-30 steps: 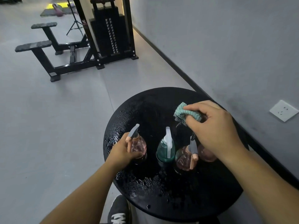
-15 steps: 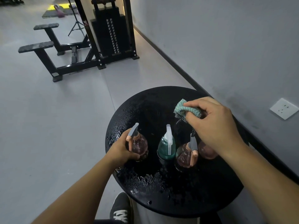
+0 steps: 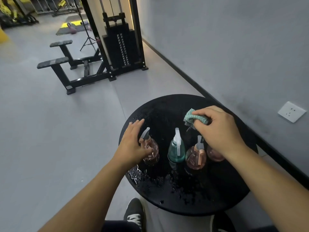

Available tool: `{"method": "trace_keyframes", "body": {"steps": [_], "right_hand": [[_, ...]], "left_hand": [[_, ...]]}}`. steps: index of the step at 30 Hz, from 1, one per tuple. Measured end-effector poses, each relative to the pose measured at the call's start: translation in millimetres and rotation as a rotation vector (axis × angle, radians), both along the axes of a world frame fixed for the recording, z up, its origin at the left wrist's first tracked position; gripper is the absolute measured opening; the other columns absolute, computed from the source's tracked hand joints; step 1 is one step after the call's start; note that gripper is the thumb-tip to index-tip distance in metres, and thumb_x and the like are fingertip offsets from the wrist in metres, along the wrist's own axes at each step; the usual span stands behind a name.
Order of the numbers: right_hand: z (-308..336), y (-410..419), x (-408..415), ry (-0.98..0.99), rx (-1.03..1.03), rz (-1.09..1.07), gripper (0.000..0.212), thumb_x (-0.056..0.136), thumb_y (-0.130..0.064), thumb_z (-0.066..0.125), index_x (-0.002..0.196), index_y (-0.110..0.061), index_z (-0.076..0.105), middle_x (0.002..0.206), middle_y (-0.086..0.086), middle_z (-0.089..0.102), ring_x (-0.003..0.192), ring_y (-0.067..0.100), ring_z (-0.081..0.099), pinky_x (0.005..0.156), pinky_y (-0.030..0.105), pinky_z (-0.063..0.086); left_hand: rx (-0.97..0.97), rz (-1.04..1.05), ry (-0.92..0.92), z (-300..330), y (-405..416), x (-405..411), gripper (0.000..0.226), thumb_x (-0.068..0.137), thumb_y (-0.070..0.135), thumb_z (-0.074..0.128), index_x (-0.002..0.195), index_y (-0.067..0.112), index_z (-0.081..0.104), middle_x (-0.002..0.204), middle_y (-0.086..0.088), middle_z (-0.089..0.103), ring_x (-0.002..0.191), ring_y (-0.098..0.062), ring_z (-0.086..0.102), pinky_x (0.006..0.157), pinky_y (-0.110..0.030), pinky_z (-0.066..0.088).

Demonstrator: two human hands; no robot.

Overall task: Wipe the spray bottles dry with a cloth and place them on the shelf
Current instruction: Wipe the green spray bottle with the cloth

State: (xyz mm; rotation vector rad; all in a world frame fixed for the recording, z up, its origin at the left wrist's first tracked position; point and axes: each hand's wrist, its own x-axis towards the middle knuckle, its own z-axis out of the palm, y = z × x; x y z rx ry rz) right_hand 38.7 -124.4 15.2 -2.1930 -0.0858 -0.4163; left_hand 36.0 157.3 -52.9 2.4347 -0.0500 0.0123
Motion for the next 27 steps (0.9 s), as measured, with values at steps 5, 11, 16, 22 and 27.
{"method": "trace_keyframes", "body": {"steps": [5,11,16,22,27], "right_hand": [[-0.7,-15.8,-6.8,0.000,-0.027,-0.016,0.025,0.087,-0.012,0.073,0.107,-0.025,0.079,0.104,-0.018,0.067,0.099,-0.013,0.058,0.076,-0.003,0.039],[-2.1,-32.1,-6.1,-0.009,-0.055,-0.049,0.025,0.087,-0.013,0.073,0.107,-0.026,0.079,0.105,-0.018,0.067,0.097,-0.010,0.060,0.074,-0.002,0.041],[-4.4,-39.9,-2.0,-0.012,-0.057,-0.047,0.024,0.087,-0.013,0.073,0.106,-0.027,0.079,0.105,-0.017,0.067,0.098,-0.012,0.059,0.075,-0.003,0.040],[-8.8,-47.3,4.5,0.001,-0.064,-0.038,0.023,0.088,-0.014,0.074,0.106,-0.026,0.079,0.105,-0.018,0.067,0.098,-0.012,0.060,0.076,-0.002,0.041],[-8.4,-52.3,9.6,0.006,-0.045,-0.046,0.024,0.088,-0.013,0.073,0.107,-0.027,0.079,0.106,-0.020,0.067,0.099,-0.013,0.059,0.077,-0.002,0.042]], "left_hand": [[0.222,-0.171,-0.106,3.8,-30.8,-1.2,0.089,0.090,0.033,0.081,0.166,0.029,0.035,0.177,0.005,0.019,0.166,-0.016,-0.001,0.134,-0.038,0.000],[0.309,-0.276,-0.065,-14.0,-60.0,6.3,0.075,0.099,0.039,0.072,0.165,0.027,0.038,0.176,0.005,0.024,0.166,-0.013,0.003,0.133,-0.039,0.007],[0.298,-0.257,0.052,-21.2,-74.0,14.6,0.063,0.106,0.034,0.061,0.164,0.025,0.039,0.175,0.005,0.027,0.165,-0.012,0.012,0.128,-0.048,0.027],[0.140,-0.272,0.143,-38.7,-80.8,29.3,0.059,0.107,0.025,0.056,0.163,0.028,0.038,0.160,0.005,0.049,0.142,-0.019,0.054,0.111,-0.030,0.045],[-0.146,-0.276,0.293,-38.6,-89.0,36.6,0.057,0.107,0.013,0.053,0.155,0.043,0.043,0.127,0.004,0.068,0.077,-0.004,0.058,0.081,-0.031,0.055]]}}
